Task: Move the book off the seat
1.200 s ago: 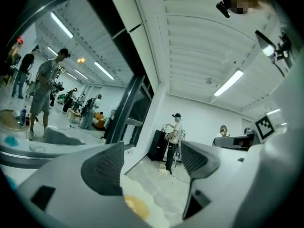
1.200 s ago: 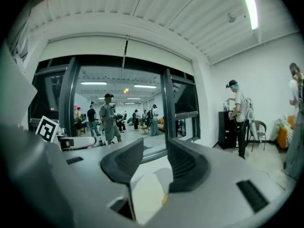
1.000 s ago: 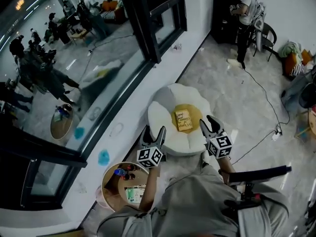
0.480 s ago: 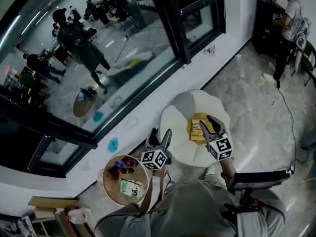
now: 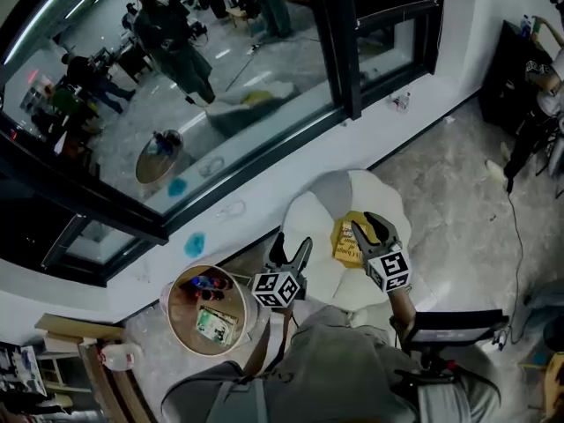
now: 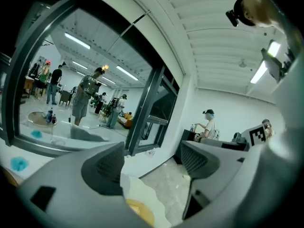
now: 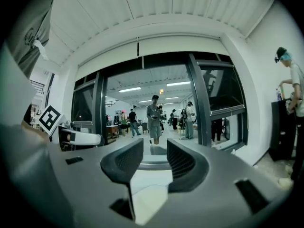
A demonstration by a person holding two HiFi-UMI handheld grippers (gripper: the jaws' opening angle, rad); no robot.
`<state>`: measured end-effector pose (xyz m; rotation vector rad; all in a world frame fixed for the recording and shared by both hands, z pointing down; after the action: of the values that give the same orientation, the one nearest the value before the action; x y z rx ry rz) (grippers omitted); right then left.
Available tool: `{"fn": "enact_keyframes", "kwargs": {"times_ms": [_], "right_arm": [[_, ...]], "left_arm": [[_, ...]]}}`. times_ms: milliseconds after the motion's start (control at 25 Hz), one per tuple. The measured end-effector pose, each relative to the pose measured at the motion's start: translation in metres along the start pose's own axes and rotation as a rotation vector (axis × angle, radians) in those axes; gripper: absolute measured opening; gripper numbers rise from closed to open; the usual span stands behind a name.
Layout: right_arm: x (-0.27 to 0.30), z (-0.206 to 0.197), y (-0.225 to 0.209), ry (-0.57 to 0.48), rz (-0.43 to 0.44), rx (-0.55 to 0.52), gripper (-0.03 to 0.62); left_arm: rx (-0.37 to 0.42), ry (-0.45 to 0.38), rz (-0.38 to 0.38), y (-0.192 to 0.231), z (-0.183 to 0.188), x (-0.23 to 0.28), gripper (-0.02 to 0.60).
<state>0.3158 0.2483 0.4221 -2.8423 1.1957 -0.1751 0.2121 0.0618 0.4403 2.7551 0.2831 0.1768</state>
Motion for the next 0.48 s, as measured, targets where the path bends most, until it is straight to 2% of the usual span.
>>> {"fn": "enact_keyframes", "kwargs": {"times_ms": [200, 320, 480], "right_arm": [[0.015, 0.007, -0.028, 0.040, -0.018, -0.008, 0.153], [0.025, 0.009, -0.039, 0.064, -0.015, -0.066, 0.153], [0.039, 0.010, -0.046, 0.074, -0.012, -0.114, 0.153]], "left_arm": [[0.026, -0.030, -0.046, 0.014, 0.008, 0.059, 0.379], [0.021, -0.068, -0.061, 0.018, 0.015, 0.088, 0.379], [0.015, -0.080, -0.104, 0.026, 0.010, 0.113, 0.379]]}}
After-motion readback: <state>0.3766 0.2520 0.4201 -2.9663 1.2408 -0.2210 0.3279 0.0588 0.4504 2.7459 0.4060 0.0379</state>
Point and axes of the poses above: the fingertips, and each gripper's own axes: x forward along the fingers, y to its left, z out of its top, the point moved 3 cm from there along -x, backward along the fingers, and after that the axes turned 10 degrees about -z, right-handed, at the moved point
